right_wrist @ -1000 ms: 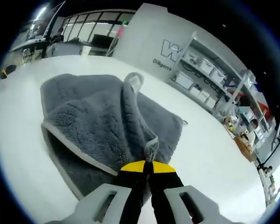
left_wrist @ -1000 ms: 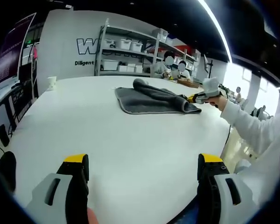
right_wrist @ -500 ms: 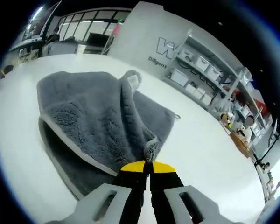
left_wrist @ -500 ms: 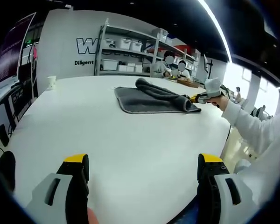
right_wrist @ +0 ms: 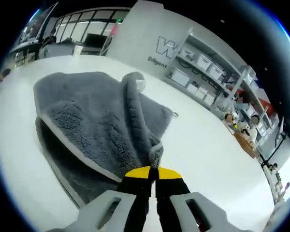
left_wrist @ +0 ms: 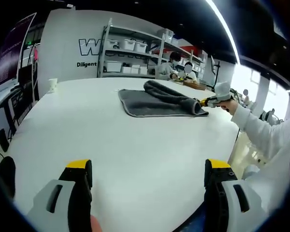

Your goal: Open the folded towel by lifting each exposed corner and separating the folded layers until the towel lies flat within the target outline without major curled edges

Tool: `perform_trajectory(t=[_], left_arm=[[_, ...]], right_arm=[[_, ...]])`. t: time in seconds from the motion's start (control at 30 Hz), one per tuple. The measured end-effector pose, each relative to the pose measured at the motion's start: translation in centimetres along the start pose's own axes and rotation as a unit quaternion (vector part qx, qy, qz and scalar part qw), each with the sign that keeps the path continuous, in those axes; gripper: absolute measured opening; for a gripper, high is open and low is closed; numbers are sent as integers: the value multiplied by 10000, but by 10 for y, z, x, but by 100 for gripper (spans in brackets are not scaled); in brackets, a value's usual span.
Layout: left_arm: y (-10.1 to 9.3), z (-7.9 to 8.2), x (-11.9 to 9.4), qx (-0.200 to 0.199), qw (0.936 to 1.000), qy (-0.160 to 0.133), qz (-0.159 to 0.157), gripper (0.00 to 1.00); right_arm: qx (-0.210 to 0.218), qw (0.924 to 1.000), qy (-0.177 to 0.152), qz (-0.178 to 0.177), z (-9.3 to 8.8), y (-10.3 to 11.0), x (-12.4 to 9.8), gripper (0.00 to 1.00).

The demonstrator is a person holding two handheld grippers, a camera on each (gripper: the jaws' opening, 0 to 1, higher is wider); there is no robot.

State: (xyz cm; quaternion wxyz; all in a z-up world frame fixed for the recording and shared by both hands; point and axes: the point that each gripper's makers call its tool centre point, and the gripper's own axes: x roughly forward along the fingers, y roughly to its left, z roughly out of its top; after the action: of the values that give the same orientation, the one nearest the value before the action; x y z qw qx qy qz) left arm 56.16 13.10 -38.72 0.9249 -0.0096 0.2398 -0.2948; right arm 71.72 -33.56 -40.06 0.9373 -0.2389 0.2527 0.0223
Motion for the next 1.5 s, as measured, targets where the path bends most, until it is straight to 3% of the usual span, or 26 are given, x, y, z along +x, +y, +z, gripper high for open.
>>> perform_trajectory(t=[0.6,1.5], left_arm=[[-3,-1,1,12,10000,33,-20,95],[-2,-2,2,-12,10000,50,-18,95]], right_arm=[[130,9994,67,-311,-18,-30,-11,0],[360,9973,310,-556,-51,-54,-20,0]])
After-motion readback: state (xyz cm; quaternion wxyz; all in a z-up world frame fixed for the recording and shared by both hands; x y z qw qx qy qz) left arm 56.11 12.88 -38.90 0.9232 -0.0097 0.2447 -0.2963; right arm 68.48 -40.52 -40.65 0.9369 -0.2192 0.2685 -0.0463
